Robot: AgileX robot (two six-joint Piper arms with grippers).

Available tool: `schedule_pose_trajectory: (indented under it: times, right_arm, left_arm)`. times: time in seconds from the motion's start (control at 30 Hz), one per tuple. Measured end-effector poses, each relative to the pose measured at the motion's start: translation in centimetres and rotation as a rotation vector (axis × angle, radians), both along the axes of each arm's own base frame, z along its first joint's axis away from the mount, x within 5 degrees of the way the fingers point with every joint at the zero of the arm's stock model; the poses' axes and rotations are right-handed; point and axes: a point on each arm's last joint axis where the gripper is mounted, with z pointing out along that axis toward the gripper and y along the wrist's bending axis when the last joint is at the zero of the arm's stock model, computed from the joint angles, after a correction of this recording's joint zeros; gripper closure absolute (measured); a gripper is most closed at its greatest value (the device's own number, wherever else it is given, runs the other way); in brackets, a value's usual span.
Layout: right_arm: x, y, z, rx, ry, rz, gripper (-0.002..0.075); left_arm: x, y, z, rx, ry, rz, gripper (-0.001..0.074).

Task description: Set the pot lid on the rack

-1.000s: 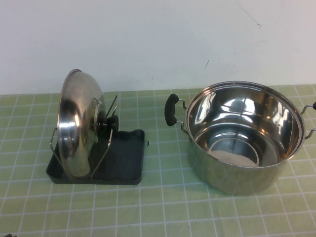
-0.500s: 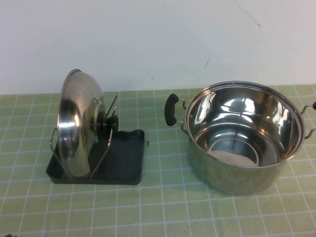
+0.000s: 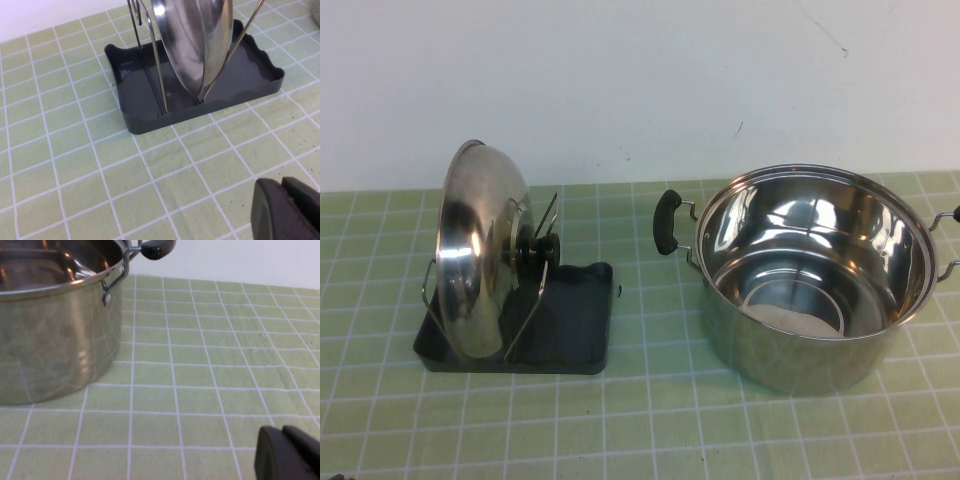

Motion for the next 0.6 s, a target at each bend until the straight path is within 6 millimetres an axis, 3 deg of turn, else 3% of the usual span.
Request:
schedule_pose_trajectory:
  times: [0.23, 0.43, 0.6]
  right_arm:
    - [0.0, 0.0, 0.0, -0.002, 0.0, 0.001, 0.0727]
    - [0.0, 0.0, 0.0, -0.004, 0.0, 0.001, 0.0727]
    - [0.0, 0.0, 0.0, -0.004, 0.0, 0.001, 0.0727]
  left_arm:
    - [0.2, 0.4, 0.1, 0.065, -0.032, 0.024, 0.0736]
    - [1.1, 1.7, -0.3, 0.133, -0.213, 0.161, 0.0736]
    - [0.8, 1.9, -3.0, 0.1, -0.243, 0.219, 0.0736]
